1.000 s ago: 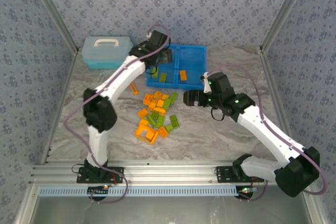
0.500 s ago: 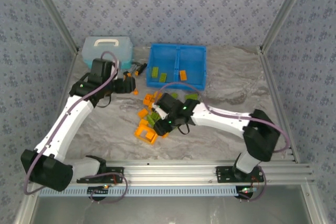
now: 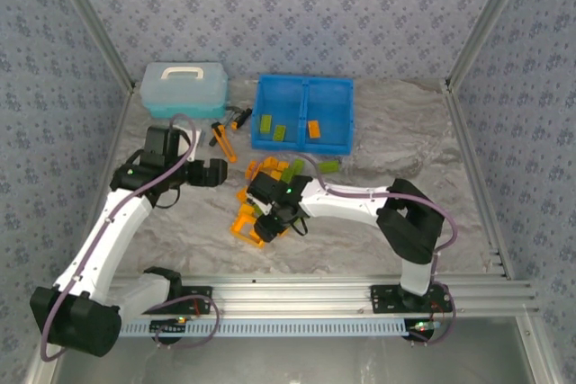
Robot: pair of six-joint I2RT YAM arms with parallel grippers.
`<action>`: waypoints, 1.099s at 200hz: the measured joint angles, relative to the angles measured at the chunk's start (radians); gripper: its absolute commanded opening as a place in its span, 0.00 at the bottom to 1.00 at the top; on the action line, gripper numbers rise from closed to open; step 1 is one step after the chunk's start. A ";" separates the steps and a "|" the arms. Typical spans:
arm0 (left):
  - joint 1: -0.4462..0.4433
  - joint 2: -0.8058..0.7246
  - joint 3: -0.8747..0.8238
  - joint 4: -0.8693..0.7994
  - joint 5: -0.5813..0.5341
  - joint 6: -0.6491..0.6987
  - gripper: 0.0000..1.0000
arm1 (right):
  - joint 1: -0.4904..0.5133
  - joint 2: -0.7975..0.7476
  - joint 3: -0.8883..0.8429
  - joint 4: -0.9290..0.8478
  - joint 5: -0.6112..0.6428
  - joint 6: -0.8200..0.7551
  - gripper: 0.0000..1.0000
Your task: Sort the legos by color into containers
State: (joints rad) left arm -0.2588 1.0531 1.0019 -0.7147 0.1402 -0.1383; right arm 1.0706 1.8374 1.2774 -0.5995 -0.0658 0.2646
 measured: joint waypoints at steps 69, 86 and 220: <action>0.006 0.006 -0.009 0.010 0.003 0.000 0.99 | 0.008 -0.037 -0.006 -0.014 0.051 0.001 0.56; 0.006 0.011 -0.009 0.011 0.006 0.000 0.99 | 0.008 -0.088 -0.017 -0.013 0.068 0.001 0.55; 0.008 0.015 -0.010 0.011 0.010 0.000 0.99 | 0.023 0.003 -0.044 0.022 0.157 -0.027 0.51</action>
State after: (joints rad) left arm -0.2504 1.0679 0.9916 -0.7033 0.1501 -0.1387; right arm 1.0939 1.8408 1.2331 -0.5777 0.0910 0.2375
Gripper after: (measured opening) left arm 0.993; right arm 0.527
